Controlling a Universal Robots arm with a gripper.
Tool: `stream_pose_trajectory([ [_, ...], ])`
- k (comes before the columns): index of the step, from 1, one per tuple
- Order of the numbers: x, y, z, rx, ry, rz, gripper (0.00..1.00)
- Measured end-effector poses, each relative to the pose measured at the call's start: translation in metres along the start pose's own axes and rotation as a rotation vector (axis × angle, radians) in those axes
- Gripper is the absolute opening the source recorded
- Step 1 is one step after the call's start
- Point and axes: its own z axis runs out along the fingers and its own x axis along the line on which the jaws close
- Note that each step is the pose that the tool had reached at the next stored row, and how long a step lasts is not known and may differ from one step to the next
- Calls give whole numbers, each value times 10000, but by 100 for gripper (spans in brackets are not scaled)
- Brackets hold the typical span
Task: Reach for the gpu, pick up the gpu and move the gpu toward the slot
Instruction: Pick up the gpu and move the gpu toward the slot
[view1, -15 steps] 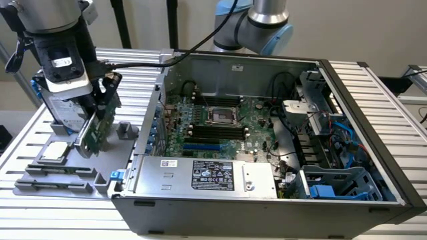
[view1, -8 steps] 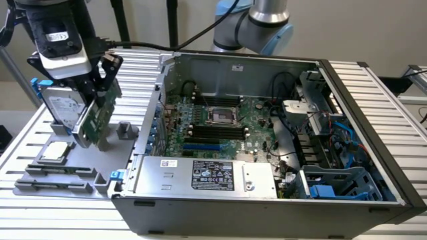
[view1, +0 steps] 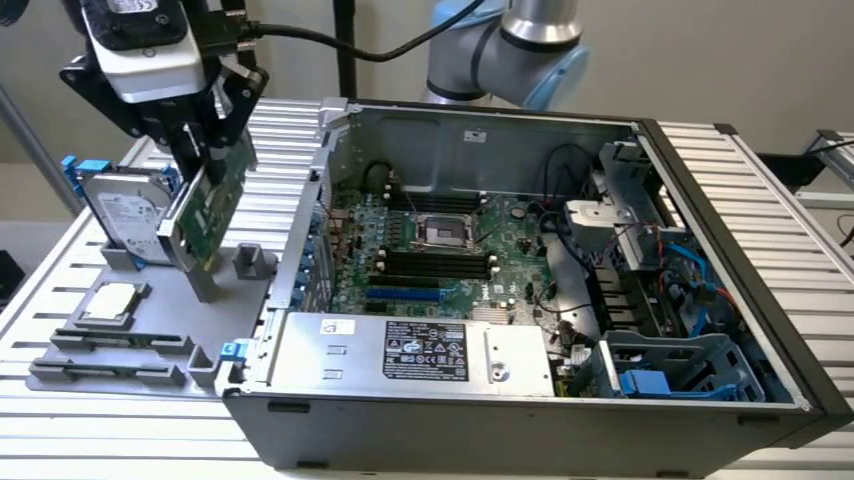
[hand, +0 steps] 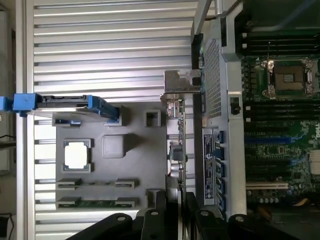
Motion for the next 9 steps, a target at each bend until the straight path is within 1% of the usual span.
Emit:
stream_pose_trajectory([
  [4,-178,14,-157,-52,42,1,26],
  [9,-404,31,-269,-149,98,2,26],
])
